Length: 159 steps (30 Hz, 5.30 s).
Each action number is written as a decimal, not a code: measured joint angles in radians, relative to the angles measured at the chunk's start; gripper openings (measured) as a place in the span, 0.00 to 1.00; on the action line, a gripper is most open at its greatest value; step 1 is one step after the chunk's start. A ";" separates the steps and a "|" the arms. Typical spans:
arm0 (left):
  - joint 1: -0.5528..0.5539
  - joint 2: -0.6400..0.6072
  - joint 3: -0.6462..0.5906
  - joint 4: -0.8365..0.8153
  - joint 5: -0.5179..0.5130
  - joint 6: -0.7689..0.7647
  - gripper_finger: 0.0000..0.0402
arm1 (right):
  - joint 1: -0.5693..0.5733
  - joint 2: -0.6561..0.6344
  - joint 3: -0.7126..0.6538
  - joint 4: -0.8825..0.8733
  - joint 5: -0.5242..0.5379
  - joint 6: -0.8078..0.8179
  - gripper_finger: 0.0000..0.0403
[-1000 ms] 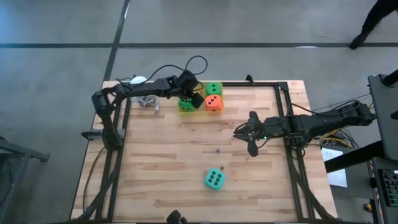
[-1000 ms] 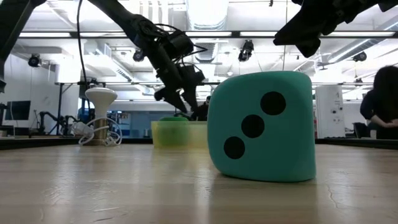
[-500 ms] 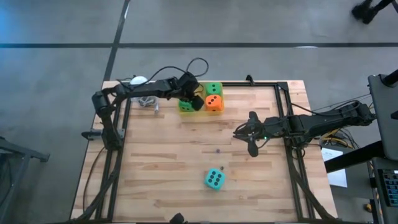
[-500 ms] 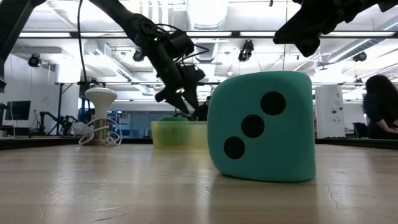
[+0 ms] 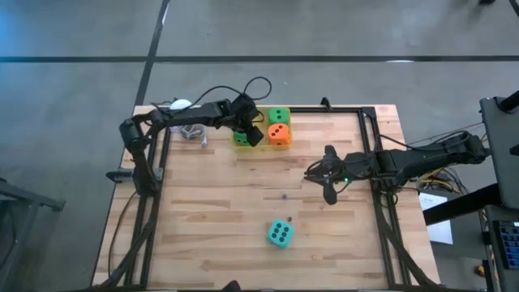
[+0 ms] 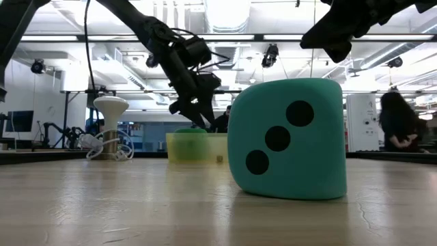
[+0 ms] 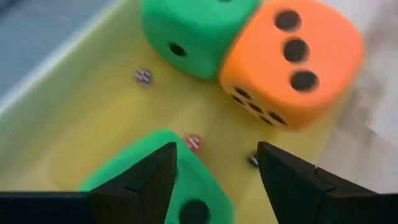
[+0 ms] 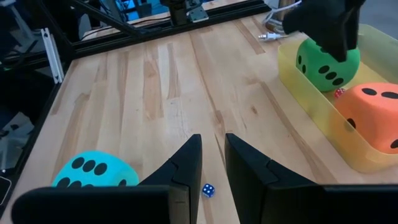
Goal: Pick & Place Dice
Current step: Put the light blue large die into the yellow bin
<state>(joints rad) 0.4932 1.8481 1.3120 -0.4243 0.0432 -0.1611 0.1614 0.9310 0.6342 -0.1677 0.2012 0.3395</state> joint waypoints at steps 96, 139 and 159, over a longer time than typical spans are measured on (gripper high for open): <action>-0.718 -0.948 -0.981 0.847 -0.548 -0.090 0.39 | 0.481 1.016 0.943 -0.736 0.138 -0.407 0.56; -0.718 -0.947 -0.981 0.845 -0.548 -0.077 0.39 | 0.460 1.006 0.498 -0.077 0.291 -0.577 0.30; -0.717 -0.947 -0.981 0.838 -0.548 -0.071 0.39 | 0.426 1.008 0.537 -0.088 0.207 -0.390 0.24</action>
<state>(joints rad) -0.2237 0.9009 0.3305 0.4141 -0.5045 -0.2317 0.5873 1.9390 1.1713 -0.2553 0.4086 -0.0503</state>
